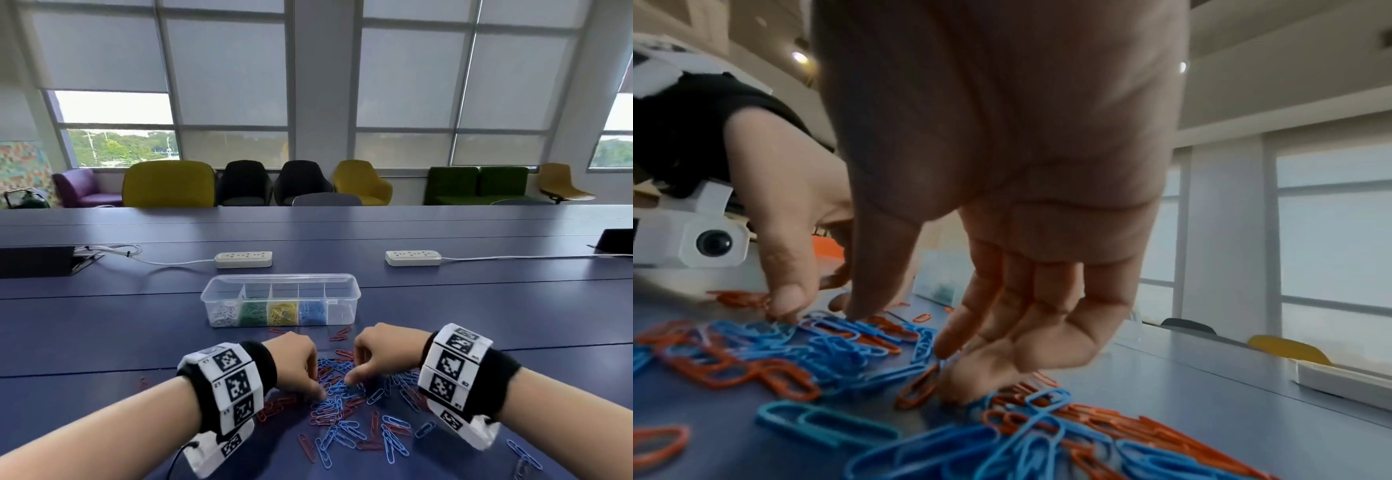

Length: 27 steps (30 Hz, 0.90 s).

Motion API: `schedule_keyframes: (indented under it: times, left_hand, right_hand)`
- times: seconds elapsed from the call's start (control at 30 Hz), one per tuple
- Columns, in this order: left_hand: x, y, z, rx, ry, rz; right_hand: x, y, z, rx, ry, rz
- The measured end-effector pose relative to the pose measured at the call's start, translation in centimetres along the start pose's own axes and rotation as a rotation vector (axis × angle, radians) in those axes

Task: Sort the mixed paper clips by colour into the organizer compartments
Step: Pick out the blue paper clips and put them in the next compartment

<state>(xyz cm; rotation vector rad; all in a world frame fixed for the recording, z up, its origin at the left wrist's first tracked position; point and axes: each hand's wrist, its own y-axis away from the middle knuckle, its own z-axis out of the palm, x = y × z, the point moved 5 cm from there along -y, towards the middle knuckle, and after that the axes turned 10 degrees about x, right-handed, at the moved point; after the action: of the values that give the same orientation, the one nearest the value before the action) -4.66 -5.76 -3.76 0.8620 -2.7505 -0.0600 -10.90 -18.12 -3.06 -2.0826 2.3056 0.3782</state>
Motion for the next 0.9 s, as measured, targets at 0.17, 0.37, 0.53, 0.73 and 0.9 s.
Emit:
schedule_keyframes:
  times: [0.17,0.37,0.53,0.73,0.9]
  left_hand:
    - [0.1,-0.1,0.3,-0.002,0.088,-0.047]
    - [-0.6,-0.1,0.6,-0.062,0.227,-0.116]
    - [-1.5,0.3,0.3,-0.100,0.347,-0.153]
    - [-2.3,1.1,-0.6,-0.095,0.884,-0.243]
    - [-2.3,1.5,-0.6,-0.129,1.159,-0.292]
  right_hand:
    - [-1.0,0.0,0.7,0.019,-0.053,-0.019]
    - [-1.7,-0.1,1.2,0.030,-0.124,-0.056]
    - [-1.5,0.2,1.4,0.037,-0.146,-0.051]
    - [-0.6,0.5,0.8,0.076,-0.199,-0.034]
    - [-0.1,0.9,0.5,0.051,-0.490,0.001]
